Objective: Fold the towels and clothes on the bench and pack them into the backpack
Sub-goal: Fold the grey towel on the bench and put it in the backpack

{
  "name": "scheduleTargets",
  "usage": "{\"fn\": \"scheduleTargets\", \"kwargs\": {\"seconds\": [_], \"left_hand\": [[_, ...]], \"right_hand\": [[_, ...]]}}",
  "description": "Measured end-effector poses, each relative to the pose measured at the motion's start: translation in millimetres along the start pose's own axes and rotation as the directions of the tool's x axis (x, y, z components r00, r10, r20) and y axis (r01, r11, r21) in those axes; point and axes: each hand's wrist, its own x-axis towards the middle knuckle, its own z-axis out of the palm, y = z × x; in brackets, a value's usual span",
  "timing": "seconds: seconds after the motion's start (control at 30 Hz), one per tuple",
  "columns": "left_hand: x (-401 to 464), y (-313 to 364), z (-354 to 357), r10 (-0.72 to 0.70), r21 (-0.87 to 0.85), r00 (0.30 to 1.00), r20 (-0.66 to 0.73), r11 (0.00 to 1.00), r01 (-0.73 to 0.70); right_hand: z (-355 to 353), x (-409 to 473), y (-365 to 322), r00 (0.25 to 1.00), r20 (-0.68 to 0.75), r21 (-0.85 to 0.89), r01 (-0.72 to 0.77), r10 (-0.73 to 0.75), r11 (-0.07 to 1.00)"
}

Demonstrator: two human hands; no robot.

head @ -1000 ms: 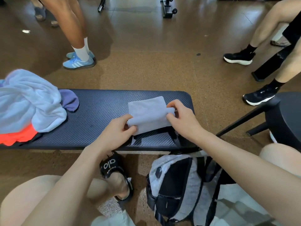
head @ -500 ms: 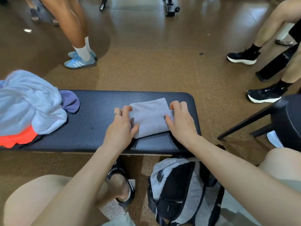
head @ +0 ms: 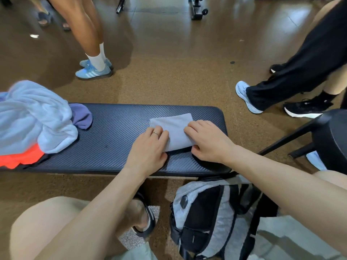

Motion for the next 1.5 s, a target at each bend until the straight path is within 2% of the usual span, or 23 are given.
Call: {"fn": "scheduleTargets", "kwargs": {"seconds": [0.07,0.1,0.17,0.23,0.33,0.4,0.5,0.57,0.67,0.73,0.83,0.93,1.0,1.03,1.07,1.13,1.17,1.2,1.27,1.33,1.37,1.43,1.5], "left_hand": [[-1.9,-1.7,-8.0,-0.026,-0.079,0.999,-0.025,0.997,0.024],[-4.3,-2.6,-13.2,-0.059,-0.142,0.998,-0.020,0.988,0.055],[-11.5,-1.6,-21.0,-0.117,-0.257,0.990,0.074,0.957,0.133],[-19.1,2.2,-25.1,-0.132,-0.327,0.972,0.197,0.925,0.192],[-17.9,6.9,-20.9,-0.140,-0.436,0.926,0.350,0.851,0.294],[-11.7,8.2,-18.1,-0.171,-0.429,0.893,0.417,0.829,0.359],[-2.3,7.8,-19.1,-0.204,-0.251,0.875,0.439,0.907,0.338],[2.0,10.1,-22.6,-0.196,-0.231,0.863,0.466,0.914,0.332],[7.0,20.7,-30.4,-0.201,-0.362,0.827,0.525,0.827,0.431],[8.0,27.7,-32.7,-0.204,-0.367,0.799,0.566,0.805,0.466],[4.3,40.7,-38.0,-0.148,-0.415,0.754,0.640,0.759,0.501],[-2.9,59.0,-35.9,-0.087,-0.588,0.769,0.633,0.593,0.551],[-5.8,73.7,-35.6,-0.081,-0.688,0.792,0.606,0.446,0.572],[-6.6,80.3,-36.7,-0.081,-0.728,0.796,0.599,0.357,0.585],[-6.6,85.0,-36.6,-0.089,-0.751,0.792,0.603,0.269,0.602],[-7.2,93.1,-35.6,-0.092,-0.780,0.796,0.598,0.160,0.604],[-8.1,97.4,-35.4,-0.083,-0.790,0.802,0.591,0.140,0.597],[-9.8,102.8,-36.4,-0.058,-0.809,0.822,0.567,0.151,0.568],[-15.5,116.4,-40.1,0.038,-0.854,0.877,0.480,0.250,0.456],[-24.9,130.0,-36.9,0.110,-0.863,0.895,0.432,0.339,0.375],[-29.6,137.1,-33.2,0.096,-0.846,0.904,0.416,0.406,0.346],[-40.1,146.7,-22.5,0.033,-0.749,0.929,0.367,0.603,0.274],[-45.9,157.5,-11.0,0.059,-0.613,0.956,0.288,0.778,0.137]], "right_hand": [[-7.4,-4.0,-3.9,0.998,-0.014,0.189,-0.052,0.055,0.981],[-11.6,-8.8,-4.9,0.993,0.001,0.339,-0.110,0.117,0.934],[-18.3,-19.8,-6.3,0.964,0.139,0.589,-0.266,0.228,0.763],[-19.6,-29.7,-8.8,0.933,0.252,0.687,-0.360,0.258,0.631],[-13.1,-33.7,-13.3,0.901,0.262,0.750,-0.415,0.346,0.515],[-6.1,-32.6,-18.0,0.862,0.249,0.793,-0.443,0.441,0.417],[3.5,-29.2,-30.6,0.761,0.267,0.802,-0.516,0.591,0.302],[5.8,-27.0,-41.2,0.716,0.261,0.803,-0.533,0.648,0.265],[3.8,-27.1,-54.2,0.640,0.270,0.807,-0.558,0.719,0.193],[4.4,-29.1,-59.0,0.585,0.288,0.816,-0.564,0.758,0.125],[3.5,-33.1,-65.9,0.514,0.340,0.851,-0.524,0.788,-0.025],[7.3,-38.4,-68.0,0.465,0.468,0.842,-0.492,0.751,-0.220],[4.6,-47.1,-66.9,0.493,0.607,0.795,-0.388,0.623,-0.467],[2.1,-54.2,-65.7,0.543,0.654,0.743,-0.333,0.526,-0.580],[-1.0,-61.9,-64.9,0.606,0.655,0.709,-0.285,0.452,-0.645],[-6.6,-80.0,-59.8,0.732,0.564,0.743,-0.247,0.383,-0.622],[-8.8,-88.5,-55.4,0.773,0.517,0.777,-0.242,0.369,-0.580],[-12.1,-96.3,-51.2,0.790,0.483,0.812,-0.241,0.378,-0.532],[-16.3,-110.0,-42.7,0.781,0.447,0.865,-0.254,0.436,-0.433],[-17.6,-122.0,-34.1,0.769,0.427,0.887,-0.253,0.476,-0.387],[-18.0,-128.5,-29.9,0.764,0.418,0.893,-0.246,0.491,-0.377],[-21.5,-142.3,-19.9,0.727,0.398,0.906,-0.217,0.560,-0.362],[-25.1,-154.0,-4.8,0.649,0.384,0.913,-0.160,0.657,-0.376]]}}
